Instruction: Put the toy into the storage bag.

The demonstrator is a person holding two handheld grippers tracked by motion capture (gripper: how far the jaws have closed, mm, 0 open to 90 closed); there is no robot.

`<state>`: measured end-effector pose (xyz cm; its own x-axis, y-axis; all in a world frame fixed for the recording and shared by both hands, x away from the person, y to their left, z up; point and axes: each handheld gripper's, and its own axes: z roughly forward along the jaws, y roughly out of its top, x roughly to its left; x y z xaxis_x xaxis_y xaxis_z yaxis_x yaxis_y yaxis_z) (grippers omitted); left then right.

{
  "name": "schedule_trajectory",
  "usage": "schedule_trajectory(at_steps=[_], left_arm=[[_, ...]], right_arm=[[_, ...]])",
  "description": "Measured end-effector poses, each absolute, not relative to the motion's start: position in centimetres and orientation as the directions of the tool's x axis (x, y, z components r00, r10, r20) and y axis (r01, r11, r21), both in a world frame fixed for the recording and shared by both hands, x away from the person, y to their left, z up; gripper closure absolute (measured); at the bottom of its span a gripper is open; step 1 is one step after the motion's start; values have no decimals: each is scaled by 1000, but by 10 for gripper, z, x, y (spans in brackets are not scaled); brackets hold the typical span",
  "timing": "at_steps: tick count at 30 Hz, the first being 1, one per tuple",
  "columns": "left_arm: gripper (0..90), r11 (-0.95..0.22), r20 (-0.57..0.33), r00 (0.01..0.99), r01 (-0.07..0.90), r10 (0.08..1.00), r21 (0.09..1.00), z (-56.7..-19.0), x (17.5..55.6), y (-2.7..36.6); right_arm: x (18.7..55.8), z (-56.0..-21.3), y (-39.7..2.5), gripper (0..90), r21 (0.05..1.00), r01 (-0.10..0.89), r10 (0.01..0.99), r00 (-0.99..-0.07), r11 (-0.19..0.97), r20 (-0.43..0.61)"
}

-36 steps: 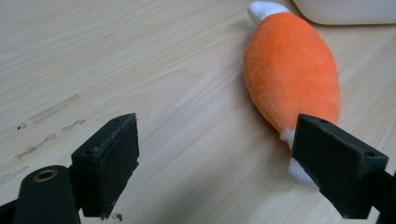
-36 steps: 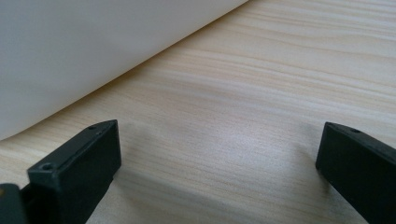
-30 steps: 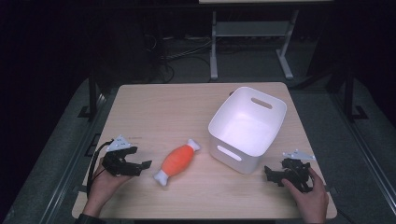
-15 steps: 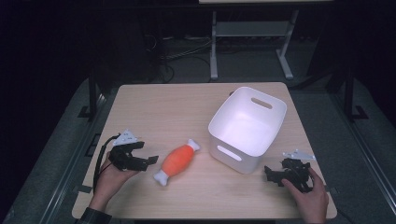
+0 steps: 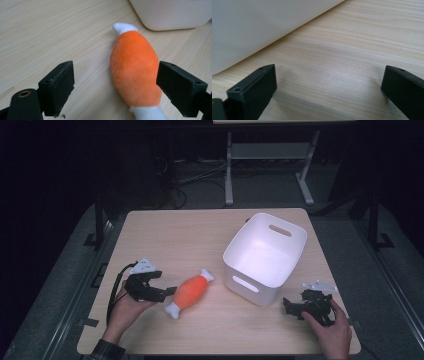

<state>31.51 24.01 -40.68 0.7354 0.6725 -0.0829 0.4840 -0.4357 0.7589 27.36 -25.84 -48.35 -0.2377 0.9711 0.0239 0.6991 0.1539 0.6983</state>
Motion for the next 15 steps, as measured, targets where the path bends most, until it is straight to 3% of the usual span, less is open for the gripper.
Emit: schedule_trajectory(at_steps=[15], left_arm=[[142, -459, -90, 767, 469, 635, 755, -408, 319, 212]], right_arm=[[274, -484, -258, 0, 699, 699, 971, -238, 154, 24]])
